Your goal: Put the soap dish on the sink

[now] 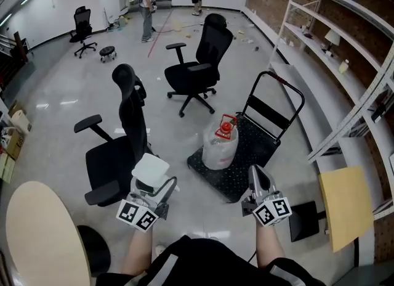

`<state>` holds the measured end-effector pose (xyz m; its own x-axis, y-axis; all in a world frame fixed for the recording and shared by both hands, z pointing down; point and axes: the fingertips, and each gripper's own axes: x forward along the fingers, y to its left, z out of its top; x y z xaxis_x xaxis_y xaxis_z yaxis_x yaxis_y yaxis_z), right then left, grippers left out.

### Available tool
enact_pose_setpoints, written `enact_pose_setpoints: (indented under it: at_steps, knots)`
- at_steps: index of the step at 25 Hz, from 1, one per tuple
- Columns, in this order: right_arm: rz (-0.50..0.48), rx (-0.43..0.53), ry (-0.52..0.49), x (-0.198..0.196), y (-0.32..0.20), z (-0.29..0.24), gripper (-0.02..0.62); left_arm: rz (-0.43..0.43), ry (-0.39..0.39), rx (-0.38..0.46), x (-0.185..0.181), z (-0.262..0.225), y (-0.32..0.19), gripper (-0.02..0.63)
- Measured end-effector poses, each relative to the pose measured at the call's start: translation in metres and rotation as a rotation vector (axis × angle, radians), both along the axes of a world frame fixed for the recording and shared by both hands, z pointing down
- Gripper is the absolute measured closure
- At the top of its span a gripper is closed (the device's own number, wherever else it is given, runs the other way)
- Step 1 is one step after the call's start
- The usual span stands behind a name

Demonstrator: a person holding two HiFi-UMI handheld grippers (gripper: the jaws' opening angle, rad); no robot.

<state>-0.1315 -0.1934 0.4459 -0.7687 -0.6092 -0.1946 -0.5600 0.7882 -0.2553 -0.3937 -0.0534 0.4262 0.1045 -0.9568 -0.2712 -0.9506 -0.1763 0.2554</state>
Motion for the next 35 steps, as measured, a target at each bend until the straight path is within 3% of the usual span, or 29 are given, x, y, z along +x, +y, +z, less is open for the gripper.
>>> enact_pose_setpoints:
  at_steps: [16, 24, 35]
  knots:
    - [0.386, -0.002, 0.013, 0.251, -0.033, 0.011, 0.589, 0.44, -0.015, 0.017, 0.238, 0.008, -0.153, 0.137]
    - [0.556, -0.018, -0.009, 0.33, -0.015, 0.011, 0.589, 0.653, -0.015, 0.013, 0.338, 0.007, -0.186, 0.137]
    - [0.81, -0.042, -0.019, 0.416, 0.005, 0.018, 0.589, 0.917, -0.022, -0.016, 0.448, 0.015, -0.231, 0.137]
